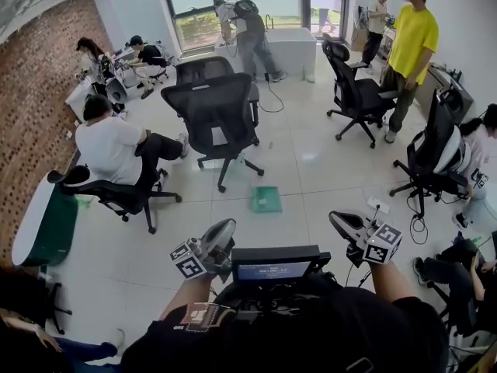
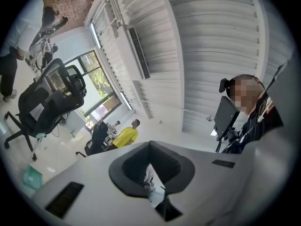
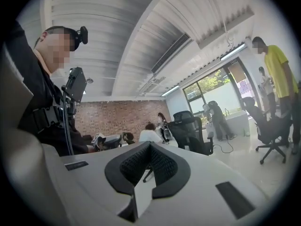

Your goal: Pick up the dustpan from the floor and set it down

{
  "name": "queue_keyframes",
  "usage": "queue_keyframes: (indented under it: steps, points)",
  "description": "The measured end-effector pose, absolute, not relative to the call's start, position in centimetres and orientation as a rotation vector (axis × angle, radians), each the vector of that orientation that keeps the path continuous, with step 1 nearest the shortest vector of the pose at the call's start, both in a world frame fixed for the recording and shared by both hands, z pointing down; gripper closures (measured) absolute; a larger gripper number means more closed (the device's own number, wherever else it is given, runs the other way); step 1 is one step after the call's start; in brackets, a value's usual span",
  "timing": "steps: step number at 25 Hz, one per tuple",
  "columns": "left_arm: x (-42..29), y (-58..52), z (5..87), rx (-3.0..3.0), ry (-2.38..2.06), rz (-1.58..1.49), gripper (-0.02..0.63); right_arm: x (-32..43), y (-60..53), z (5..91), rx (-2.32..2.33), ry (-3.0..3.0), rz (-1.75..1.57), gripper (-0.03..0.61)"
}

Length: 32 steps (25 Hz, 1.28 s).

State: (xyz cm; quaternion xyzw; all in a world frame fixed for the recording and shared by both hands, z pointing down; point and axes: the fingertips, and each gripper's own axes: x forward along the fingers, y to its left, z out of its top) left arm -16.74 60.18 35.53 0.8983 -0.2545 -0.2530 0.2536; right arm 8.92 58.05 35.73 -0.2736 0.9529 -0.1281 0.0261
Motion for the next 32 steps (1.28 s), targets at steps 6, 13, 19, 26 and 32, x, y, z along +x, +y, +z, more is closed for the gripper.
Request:
queue_keyframes:
  steps: [6,13,19,26,32]
  points:
    - [-28.6,71.4,39.3,2.493,-0.683,-0.645,0.609,-2.2,67.7,37.8,-0.908,2.864,-0.445,0.569]
    - [-29.6,74.9,37.4,2.509,-0.698,-0.694,0.609,-1.7,72.0,36.4,-1.009,2.862,-0.395,0.569]
    - [-29.0,76.1,36.8,2.52,-0.667,-0.676,0.609,0.7,73.5,36.4,-1.113,2.794,-0.408,0.569]
    - [-27.5,73.1,35.3,2.504,-0.626,-0.676,0.609,2.7,71.6,35.2,-1.163,2.778,-0.417,0.569]
    - [-22.5,71.6,36.9,2.505,-0.621,-0.656,0.609,7.6,70.1,37.1,-1.174,2.775,-0.441,0.569]
